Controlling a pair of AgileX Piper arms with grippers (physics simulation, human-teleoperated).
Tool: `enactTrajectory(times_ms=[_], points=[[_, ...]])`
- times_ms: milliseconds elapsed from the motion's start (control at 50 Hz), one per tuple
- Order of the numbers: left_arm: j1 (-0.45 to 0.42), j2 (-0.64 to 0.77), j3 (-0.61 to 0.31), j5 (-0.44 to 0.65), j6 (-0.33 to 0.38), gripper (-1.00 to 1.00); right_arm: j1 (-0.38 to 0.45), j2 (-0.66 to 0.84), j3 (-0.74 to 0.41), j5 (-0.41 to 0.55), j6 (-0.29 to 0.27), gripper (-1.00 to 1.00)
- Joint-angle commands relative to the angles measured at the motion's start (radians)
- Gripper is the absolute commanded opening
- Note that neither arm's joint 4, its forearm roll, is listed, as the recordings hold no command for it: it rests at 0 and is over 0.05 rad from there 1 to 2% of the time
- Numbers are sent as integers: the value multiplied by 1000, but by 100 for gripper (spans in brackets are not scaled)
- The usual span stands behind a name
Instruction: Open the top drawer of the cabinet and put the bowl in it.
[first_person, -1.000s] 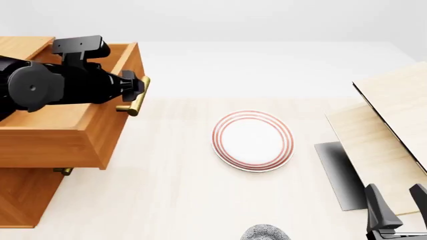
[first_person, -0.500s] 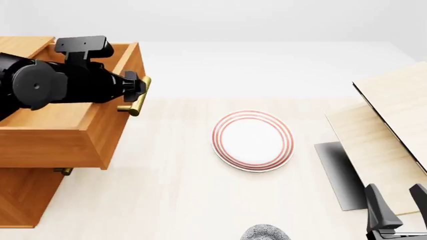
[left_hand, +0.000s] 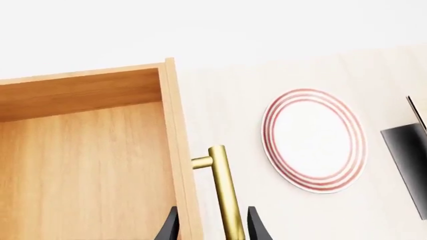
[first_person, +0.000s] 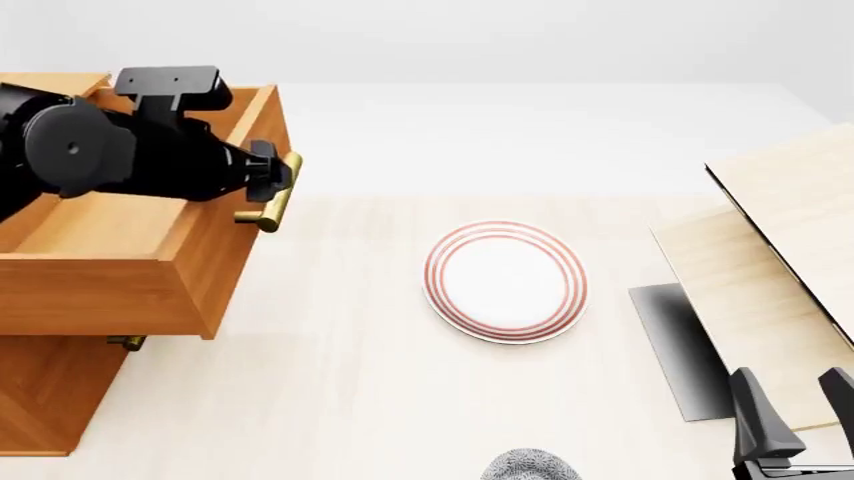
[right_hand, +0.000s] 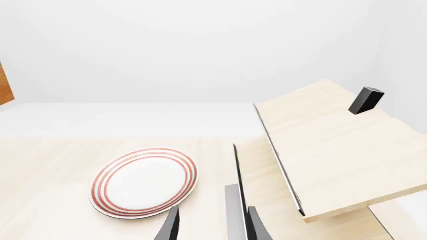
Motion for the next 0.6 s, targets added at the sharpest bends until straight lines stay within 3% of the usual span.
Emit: enactTrajectory(times_ms=[20, 600], points=[[-34, -9, -39, 5, 49, 100, 0, -1, 0, 0, 0, 100], [-15, -67, -104, 85, 92, 100, 0, -1, 0, 0, 0, 100]])
